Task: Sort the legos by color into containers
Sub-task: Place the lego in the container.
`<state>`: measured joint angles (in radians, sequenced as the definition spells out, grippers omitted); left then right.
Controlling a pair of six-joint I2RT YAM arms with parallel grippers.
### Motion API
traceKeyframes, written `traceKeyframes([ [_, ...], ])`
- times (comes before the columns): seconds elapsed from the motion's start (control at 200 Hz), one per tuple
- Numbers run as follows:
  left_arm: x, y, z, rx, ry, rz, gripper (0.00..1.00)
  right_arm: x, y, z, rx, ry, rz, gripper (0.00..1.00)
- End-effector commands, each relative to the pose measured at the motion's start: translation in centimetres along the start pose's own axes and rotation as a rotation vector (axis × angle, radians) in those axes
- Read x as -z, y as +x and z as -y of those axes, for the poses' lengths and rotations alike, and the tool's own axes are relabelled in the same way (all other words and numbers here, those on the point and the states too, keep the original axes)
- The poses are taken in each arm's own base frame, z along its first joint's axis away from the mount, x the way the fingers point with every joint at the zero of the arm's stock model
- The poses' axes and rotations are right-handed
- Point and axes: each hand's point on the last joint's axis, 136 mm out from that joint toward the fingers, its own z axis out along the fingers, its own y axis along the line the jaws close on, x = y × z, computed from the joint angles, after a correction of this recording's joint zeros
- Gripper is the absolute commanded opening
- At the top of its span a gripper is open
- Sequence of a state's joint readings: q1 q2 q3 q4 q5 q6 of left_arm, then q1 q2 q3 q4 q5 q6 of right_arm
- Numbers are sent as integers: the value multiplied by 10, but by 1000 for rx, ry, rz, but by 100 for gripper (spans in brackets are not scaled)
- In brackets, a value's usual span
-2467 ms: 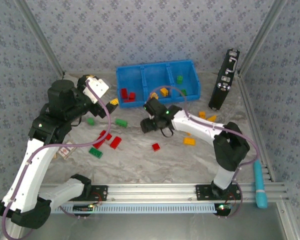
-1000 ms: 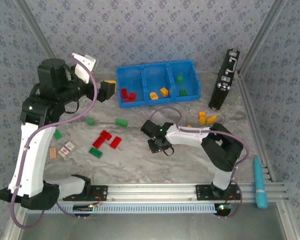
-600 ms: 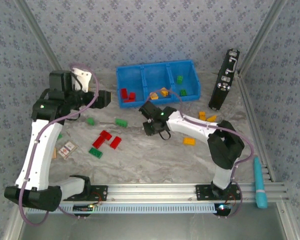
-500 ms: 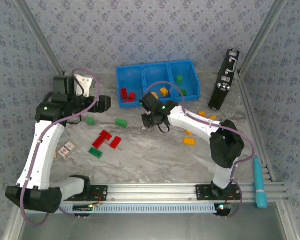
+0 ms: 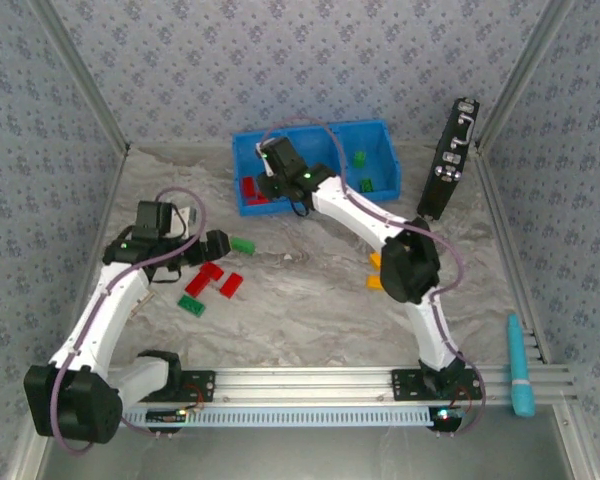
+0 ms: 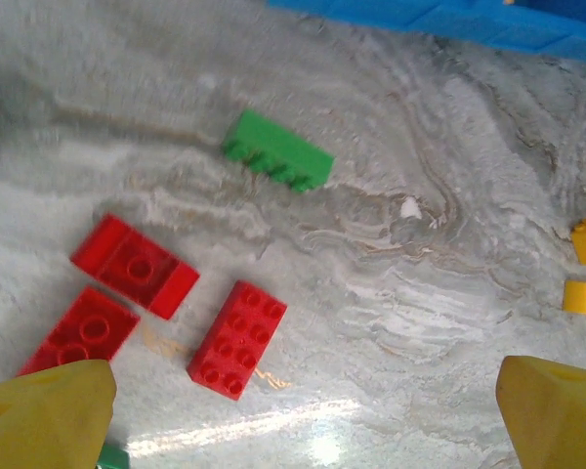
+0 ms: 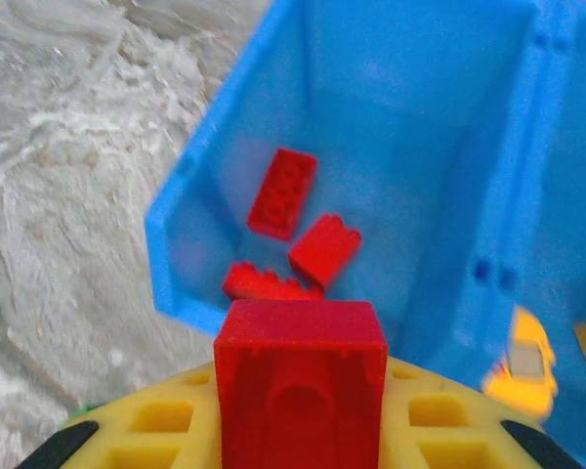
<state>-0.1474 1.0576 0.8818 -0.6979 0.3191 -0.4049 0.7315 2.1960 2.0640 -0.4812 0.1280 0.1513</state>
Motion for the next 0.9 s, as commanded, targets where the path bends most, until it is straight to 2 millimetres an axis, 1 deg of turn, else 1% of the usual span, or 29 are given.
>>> traceKeyframes([
  [0.0,4,-10,1,106,22,105,100,-22,-11,-11,77,-21,11,31],
  [0.085,4,-6,-8,116,-15,126,100,-40,-9,-12,93,-22,-1,33],
  [0.145,5,-4,-12,125,-31,131,100,-54,-4,-10,93,-20,-18,35],
  [0.245,4,2,-17,151,-44,123,100,-68,2,-6,78,-25,-33,41],
  [0.315,4,6,-23,176,-71,121,100,-73,5,-5,62,-31,-37,47],
  [0.37,5,9,-29,197,-101,124,100,-73,5,-5,56,-38,-35,49],
  [0.485,7,5,-42,227,-158,156,100,-71,2,-9,57,-51,-20,55],
  [0.58,10,-6,-51,214,-205,182,100,-63,-5,-13,49,-69,2,57],
  [0.69,14,-30,-63,193,-260,227,100,-48,-13,-20,34,-108,25,59],
  [0.735,15,-40,-71,190,-292,238,100,-37,-20,-22,29,-126,39,59],
  [0.79,15,-51,-79,179,-322,246,100,-25,-21,-23,25,-141,39,60],
  [0.805,15,-53,-83,175,-335,247,100,-18,-26,-24,25,-148,50,61],
  [0.875,13,-64,-92,153,-376,243,100,2,-26,-26,25,-178,56,63],
  [0.895,12,-67,-94,146,-384,242,100,12,-29,-27,27,-186,67,64],
])
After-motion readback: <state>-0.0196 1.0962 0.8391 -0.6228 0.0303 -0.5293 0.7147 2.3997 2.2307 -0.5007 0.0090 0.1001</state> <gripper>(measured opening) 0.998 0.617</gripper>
